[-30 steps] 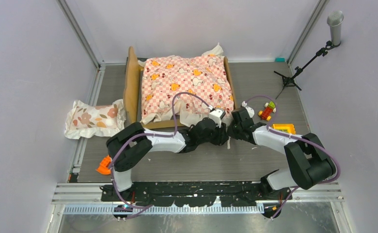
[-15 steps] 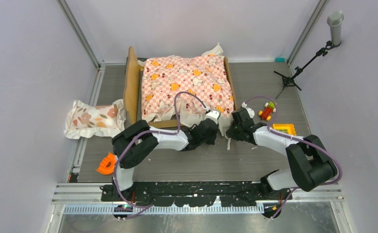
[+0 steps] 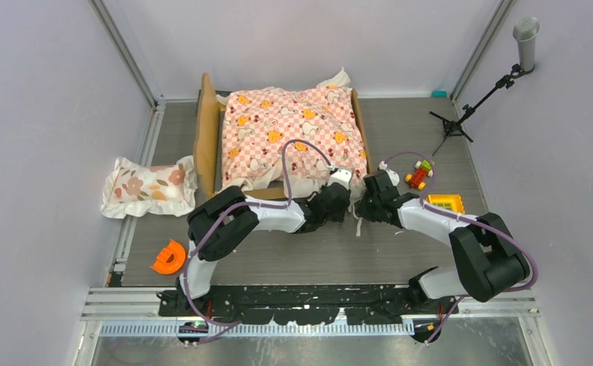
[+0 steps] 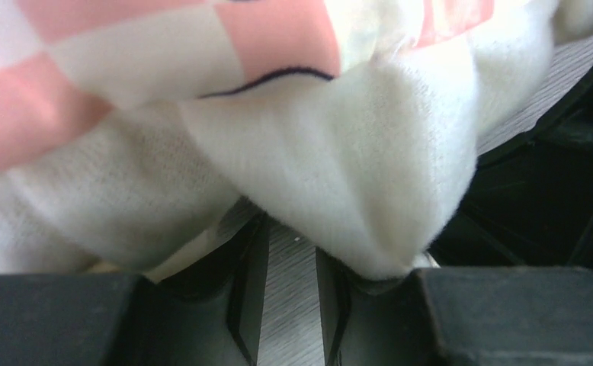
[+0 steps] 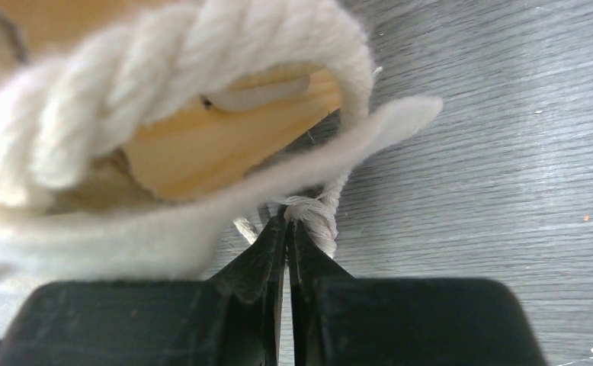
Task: Set up the pet bed
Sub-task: Tie the ropes to the bed frame.
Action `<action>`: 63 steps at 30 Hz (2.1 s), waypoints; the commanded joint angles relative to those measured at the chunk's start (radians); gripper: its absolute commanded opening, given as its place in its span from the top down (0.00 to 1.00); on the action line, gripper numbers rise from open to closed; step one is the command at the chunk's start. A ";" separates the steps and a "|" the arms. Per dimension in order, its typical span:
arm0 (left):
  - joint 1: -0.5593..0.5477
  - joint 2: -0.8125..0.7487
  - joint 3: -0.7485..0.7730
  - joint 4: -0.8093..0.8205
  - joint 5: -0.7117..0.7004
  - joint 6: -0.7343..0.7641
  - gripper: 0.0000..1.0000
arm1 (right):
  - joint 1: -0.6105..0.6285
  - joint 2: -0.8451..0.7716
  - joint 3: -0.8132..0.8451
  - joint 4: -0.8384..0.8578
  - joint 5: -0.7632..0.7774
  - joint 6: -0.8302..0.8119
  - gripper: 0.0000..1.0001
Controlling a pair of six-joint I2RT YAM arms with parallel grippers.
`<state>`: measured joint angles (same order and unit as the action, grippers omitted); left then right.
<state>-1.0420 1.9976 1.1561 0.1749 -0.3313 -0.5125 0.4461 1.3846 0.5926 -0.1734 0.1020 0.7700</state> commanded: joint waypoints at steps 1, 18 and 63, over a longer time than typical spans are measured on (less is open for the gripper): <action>0.003 0.055 0.025 -0.020 0.000 -0.017 0.69 | 0.006 0.015 -0.019 -0.035 -0.018 0.006 0.89; 0.003 0.085 -0.060 0.161 0.151 -0.081 0.60 | 0.005 0.011 -0.024 -0.033 -0.021 0.019 0.89; 0.010 0.047 -0.234 0.345 0.173 -0.179 0.58 | -0.006 -0.088 0.155 -0.231 0.096 -0.030 0.66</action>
<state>-1.0317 2.0304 0.9604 0.6655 -0.1871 -0.6792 0.4385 1.3319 0.7006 -0.3908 0.1741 0.7635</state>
